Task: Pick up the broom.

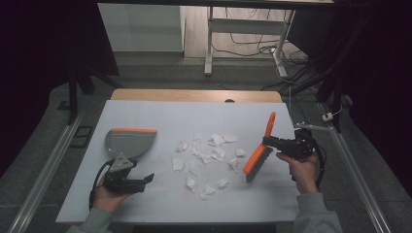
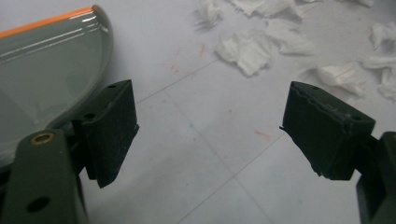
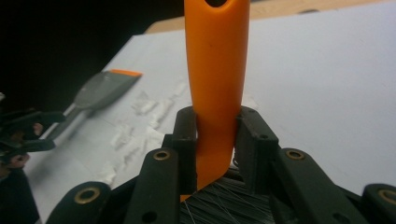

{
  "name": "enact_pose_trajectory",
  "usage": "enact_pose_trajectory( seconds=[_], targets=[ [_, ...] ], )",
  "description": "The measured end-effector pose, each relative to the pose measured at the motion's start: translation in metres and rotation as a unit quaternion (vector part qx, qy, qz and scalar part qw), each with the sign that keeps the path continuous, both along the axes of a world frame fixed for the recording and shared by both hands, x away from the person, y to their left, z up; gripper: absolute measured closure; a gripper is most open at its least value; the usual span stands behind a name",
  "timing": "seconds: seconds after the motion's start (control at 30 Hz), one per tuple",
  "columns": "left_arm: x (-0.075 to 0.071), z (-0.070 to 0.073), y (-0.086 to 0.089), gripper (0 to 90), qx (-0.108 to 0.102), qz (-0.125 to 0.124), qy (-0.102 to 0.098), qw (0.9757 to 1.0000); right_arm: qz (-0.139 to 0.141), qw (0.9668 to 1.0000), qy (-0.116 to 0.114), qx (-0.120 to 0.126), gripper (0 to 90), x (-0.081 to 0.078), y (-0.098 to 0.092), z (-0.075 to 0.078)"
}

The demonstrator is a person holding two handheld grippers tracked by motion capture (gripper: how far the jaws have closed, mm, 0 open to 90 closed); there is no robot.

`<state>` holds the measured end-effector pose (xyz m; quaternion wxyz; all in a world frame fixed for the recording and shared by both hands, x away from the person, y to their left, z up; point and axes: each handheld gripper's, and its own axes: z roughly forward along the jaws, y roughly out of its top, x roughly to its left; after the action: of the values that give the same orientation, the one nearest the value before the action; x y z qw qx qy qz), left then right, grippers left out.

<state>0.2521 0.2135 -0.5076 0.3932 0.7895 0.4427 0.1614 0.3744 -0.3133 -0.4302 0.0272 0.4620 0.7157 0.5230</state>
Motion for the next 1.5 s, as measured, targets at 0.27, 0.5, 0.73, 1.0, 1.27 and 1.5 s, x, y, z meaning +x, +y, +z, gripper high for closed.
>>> enact_pose_trajectory(
  seconds=[0.27, 0.5, 0.73, 1.0, 1.27, 1.5],
  targets=[
    [0.003, 0.014, -0.027, 18.6, -0.002, -0.028, -0.012, 0.9995, 0.016, 0.9992, -0.017, 0.031, 70.8, -0.001, 0.014, 0.002],
    [0.008, 0.027, -0.063, 18.6, -0.017, -0.071, -0.023, 0.9971, 0.021, 0.9987, -0.025, 0.039, 70.8, -0.003, 0.033, 0.002],
    [0.014, 0.032, -0.090, 18.7, -0.034, -0.099, -0.027, 0.9942, 0.034, 0.9980, -0.029, 0.046, 70.7, -0.004, 0.053, 0.000],
    [0.018, 0.034, -0.118, 19.2, -0.031, -0.127, -0.027, 0.9910, 0.031, 0.9976, -0.037, 0.049, 70.7, -0.009, 0.074, 0.000],
    [0.021, 0.030, -0.137, 21.5, -0.024, -0.144, -0.026, 0.9889, 0.029, 0.9966, -0.041, 0.065, 70.7, -0.014, 0.096, -0.004],
    [0.027, 0.026, -0.154, 28.9, -0.019, -0.153, -0.028, 0.9876, 0.028, 0.9954, -0.042, 0.082, 70.7, -0.021, 0.109, -0.006]
  ],
)
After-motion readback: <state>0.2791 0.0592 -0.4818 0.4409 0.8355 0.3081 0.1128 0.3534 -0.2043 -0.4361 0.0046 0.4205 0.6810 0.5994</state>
